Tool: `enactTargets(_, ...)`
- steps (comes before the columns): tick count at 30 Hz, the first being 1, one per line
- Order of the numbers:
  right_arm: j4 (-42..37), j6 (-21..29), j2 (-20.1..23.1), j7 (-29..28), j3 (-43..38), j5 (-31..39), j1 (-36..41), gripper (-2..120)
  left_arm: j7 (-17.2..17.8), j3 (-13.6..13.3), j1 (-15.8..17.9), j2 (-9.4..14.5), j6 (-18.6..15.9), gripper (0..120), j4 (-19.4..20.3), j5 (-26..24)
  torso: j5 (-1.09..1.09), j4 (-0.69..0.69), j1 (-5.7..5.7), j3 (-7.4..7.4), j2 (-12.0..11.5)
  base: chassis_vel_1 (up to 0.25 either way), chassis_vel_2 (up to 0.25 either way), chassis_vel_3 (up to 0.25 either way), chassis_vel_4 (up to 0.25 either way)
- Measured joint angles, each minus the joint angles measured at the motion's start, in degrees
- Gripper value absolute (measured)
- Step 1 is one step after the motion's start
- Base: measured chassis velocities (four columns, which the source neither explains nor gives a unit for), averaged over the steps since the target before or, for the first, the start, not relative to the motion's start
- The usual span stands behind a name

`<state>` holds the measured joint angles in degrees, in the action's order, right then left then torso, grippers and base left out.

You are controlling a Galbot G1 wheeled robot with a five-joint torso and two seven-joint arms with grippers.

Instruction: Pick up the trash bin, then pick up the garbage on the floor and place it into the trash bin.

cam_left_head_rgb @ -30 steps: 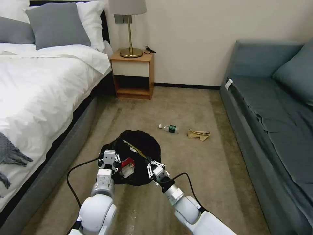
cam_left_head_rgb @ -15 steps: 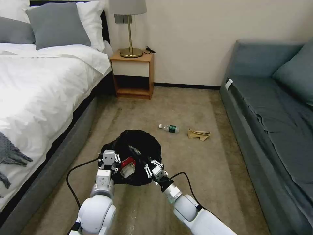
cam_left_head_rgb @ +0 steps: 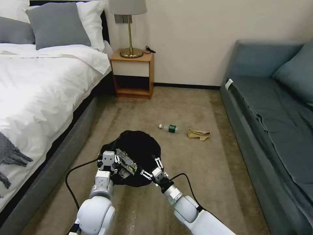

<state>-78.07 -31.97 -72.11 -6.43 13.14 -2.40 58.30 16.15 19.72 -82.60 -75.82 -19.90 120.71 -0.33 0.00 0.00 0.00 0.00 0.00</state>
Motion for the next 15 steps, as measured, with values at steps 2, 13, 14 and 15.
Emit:
enactTargets(2, 0.2, -0.2, 0.0, 0.1, 0.0, -0.2, 0.1, 83, 0.0, 0.0, -0.3, 0.0, 0.1, 3, 0.0, 0.1, 0.00, 0.00, 0.00, 0.00, 0.0, 0.000, 0.000, 0.000, 0.000)
enactTargets(13, 0.1, -0.3, 0.2, 0.2, 0.1, -0.3, 0.2, 83, 0.0, 0.1, -0.9, -0.4, 0.6, 3, 0.6, 0.2, 0.00, 0.00, 0.00, 0.00, 0.0, 0.000, 0.000, 0.000, 0.000)
enactTargets(14, 0.1, -0.3, 0.2, 0.2, 0.1, -0.3, 0.2, 83, 0.0, 0.1, -0.9, -0.4, 0.6, 3, 0.6, 0.2, 0.00, 0.00, 0.00, 0.00, 0.0, 0.000, 0.000, 0.000, 0.000)
enactTargets(15, -0.1, -0.3, 0.2, 0.2, -0.4, -0.2, 0.2, 83, 0.0, 0.3, -0.9, -0.4, 0.7, 3, 0.5, 0.2, 0.00, 0.00, 0.00, 0.00, 0.0, 0.000, 0.000, 0.000, 0.000)
